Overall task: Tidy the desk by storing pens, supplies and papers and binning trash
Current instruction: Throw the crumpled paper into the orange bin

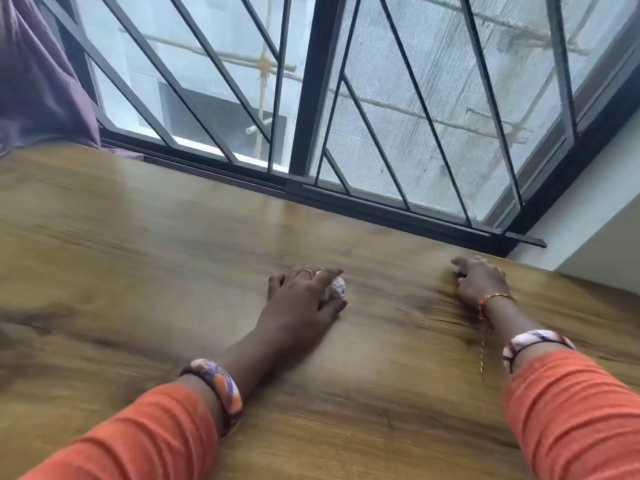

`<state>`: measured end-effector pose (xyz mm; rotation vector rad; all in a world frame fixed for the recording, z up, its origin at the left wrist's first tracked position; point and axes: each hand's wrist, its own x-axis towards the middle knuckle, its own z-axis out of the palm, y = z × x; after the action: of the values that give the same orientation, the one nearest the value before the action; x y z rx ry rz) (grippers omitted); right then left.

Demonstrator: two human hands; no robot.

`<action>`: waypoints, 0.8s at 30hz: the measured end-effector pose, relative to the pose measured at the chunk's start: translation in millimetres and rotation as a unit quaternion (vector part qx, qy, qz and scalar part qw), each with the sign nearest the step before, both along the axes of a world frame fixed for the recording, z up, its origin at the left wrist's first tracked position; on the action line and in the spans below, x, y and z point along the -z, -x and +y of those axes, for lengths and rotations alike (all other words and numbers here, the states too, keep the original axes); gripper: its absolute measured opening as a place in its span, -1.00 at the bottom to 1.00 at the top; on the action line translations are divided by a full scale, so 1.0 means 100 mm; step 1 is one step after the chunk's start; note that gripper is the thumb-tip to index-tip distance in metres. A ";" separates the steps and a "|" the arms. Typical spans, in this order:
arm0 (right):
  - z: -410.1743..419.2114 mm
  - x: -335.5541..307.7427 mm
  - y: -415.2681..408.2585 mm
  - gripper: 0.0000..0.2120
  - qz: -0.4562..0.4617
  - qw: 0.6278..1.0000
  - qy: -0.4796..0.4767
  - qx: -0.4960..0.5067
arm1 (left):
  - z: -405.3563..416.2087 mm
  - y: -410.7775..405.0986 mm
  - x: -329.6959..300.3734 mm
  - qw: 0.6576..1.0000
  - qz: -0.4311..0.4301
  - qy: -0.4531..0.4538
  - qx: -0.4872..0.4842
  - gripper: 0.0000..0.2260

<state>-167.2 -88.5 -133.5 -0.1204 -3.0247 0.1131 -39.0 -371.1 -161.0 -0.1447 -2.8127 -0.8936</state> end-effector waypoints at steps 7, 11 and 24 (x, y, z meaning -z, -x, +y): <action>-0.27 -0.18 -0.39 -0.71 -0.059 0.995 -0.073 -0.037 | -0.02 -0.02 0.00 1.000 -0.005 0.004 -0.009 -0.57; -0.39 -0.27 -0.97 -0.58 -0.131 0.988 -0.042 -0.076 | -0.01 -0.06 -0.01 0.999 0.020 0.018 -0.022 -0.59; 0.86 -0.28 -3.76 -0.58 -0.101 0.937 0.331 -0.037 | 1.63 -1.36 -0.43 0.908 -0.069 0.059 0.409 -0.51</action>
<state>208.9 -2.1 -105.7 -0.0735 -3.0420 1.1893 97.3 -208.1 -118.2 -1.4054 -2.9193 -0.8743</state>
